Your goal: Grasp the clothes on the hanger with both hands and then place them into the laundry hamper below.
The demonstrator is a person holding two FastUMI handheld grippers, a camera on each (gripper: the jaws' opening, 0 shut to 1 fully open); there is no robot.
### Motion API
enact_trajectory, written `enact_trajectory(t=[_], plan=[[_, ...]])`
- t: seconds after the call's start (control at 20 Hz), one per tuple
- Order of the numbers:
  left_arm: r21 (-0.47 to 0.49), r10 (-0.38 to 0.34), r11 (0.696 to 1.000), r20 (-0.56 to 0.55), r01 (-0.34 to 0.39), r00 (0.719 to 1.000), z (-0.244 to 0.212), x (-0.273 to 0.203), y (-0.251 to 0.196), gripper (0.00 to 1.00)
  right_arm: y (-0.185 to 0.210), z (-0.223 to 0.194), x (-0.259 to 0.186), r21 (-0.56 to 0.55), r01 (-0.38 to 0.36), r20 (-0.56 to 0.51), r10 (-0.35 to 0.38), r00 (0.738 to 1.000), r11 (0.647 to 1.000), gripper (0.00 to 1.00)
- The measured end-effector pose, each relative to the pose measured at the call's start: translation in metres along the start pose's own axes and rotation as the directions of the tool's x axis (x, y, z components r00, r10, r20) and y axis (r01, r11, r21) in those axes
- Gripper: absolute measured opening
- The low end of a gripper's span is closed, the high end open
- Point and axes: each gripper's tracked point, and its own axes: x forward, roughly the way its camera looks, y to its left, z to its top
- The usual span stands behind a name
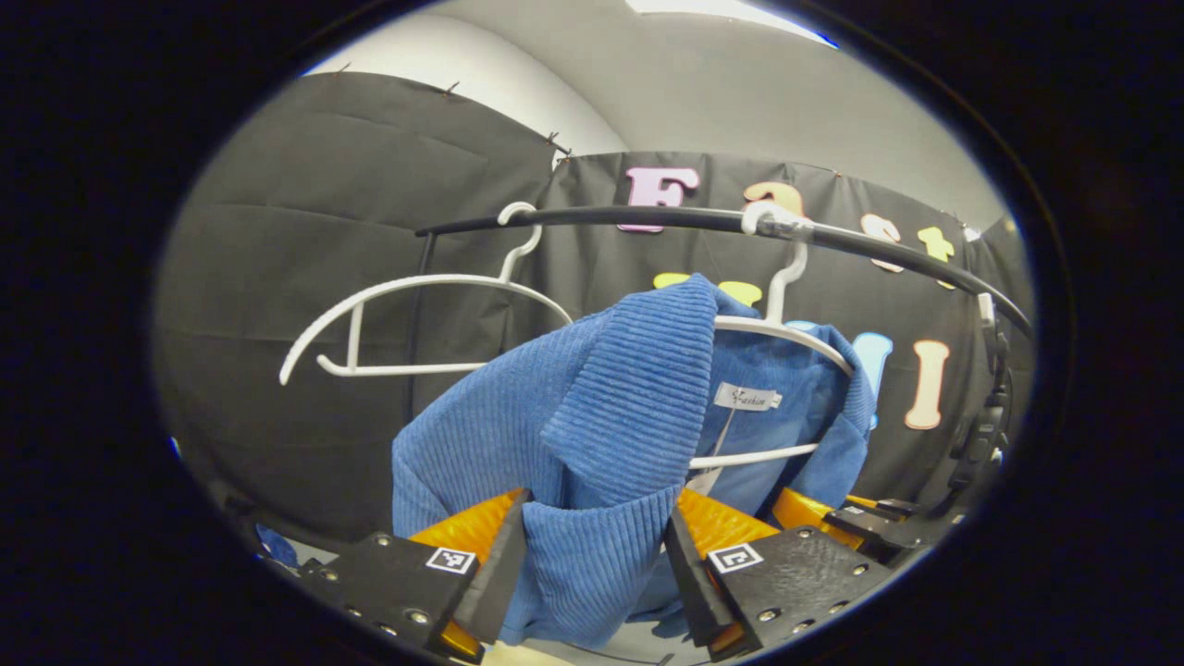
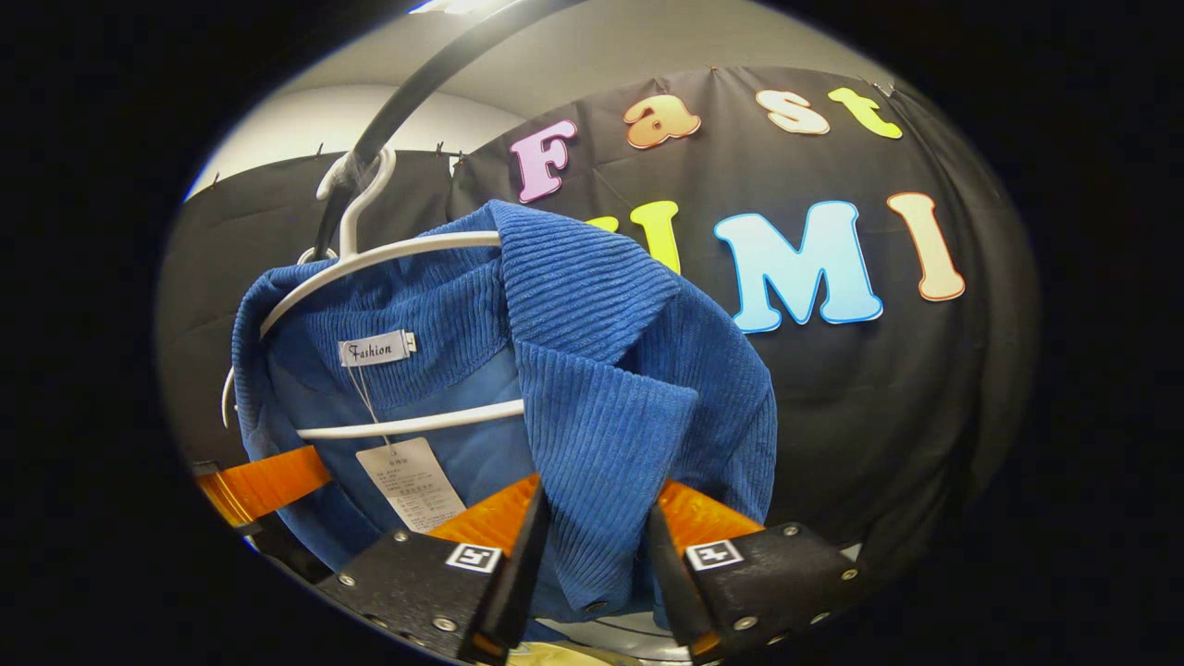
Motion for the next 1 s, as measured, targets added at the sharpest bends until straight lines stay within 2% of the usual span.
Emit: enact_trajectory(t=[0.05, 0.1, 0.15, 0.2, 0.25, 0.3, 0.35, 0.4, 0.65, 0.8, 1.0], plan=[[-0.002, -0.018, 1.0, 0.004, 0.018, 1.0, 0.001, -0.001, -0.002, 0.75, -0.001, 0.001, 0.0, 0.002, 0.002, 0.001, -0.002, 1.0, 1.0, 0.39], [-0.003, 0.012, 1.0, 0.013, -0.012, 1.0, 0.002, -0.002, 0.006, 0.75, 0.0, 0.0, -0.001, 0.007, 0.002, 0.0, -0.002, 1.0, 1.0, 0.3], [-0.018, 0.038, 0.999, 0.019, -0.038, 0.999, 0.002, -0.002, 0.013, 0.5, 0.003, 0.0, -0.003, 0.013, -0.01, -0.005, 0.01, 1.0, 1.0, 0.15], [-0.043, 0.0, 0.999, 0.014, 0.0, 1.0, -0.001, -0.004, 0.008, 0.24, 0.009, -0.002, -0.003, 0.019, -0.047, -0.012, 0.047, 0.999, 0.999, 0.14], [-0.055, -0.021, 0.998, 0.007, 0.021, 1.0, -0.001, -0.008, 0.006, 0.24, 0.014, -0.002, -0.004, 0.018, -0.08, -0.011, 0.08, 0.997, 0.997, 0.11], [-0.051, 0.002, 0.999, 0.002, -0.002, 1.0, -0.005, -0.004, 0.01, 0.24, 0.013, 0.001, -0.003, 0.011, -0.101, -0.004, 0.101, 0.995, 0.995, 0.08], [-0.058, 0.031, 0.998, 0.017, -0.03, 0.999, -0.001, -0.012, 0.02, 0.13, 0.01, 0.001, -0.003, 0.004, -0.104, 0.002, 0.104, 0.995, 0.995, 0.02], [-0.081, 0.003, 0.997, 0.028, -0.001, 1.0, -0.001, -0.008, 0.014, 0.02, 0.007, 0.002, -0.005, 0.005, -0.108, 0.007, 0.108, 0.994, 0.994, 0.01], [-0.084, -0.07, 0.994, 0.053, 0.074, 0.996, 0.007, -0.016, 0.006, 0.02, 0.001, 0.004, -0.009, -0.011, -0.092, 0.025, 0.092, 0.995, 0.996, 0.0], [-0.091, -0.104, 0.989, 0.106, 0.114, 0.989, 0.023, -0.03, 0.004, 0.03, -0.006, 0.009, -0.013, -0.023, -0.066, 0.043, 0.067, 0.997, 0.998, 0.0], [-0.096, -0.098, 0.989, 0.137, 0.111, 0.986, 0.042, -0.045, 0.017, 0.02, -0.023, 0.023, -0.024, -0.046, -0.02, 0.079, 0.023, 0.997, 0.999, 0.0]])
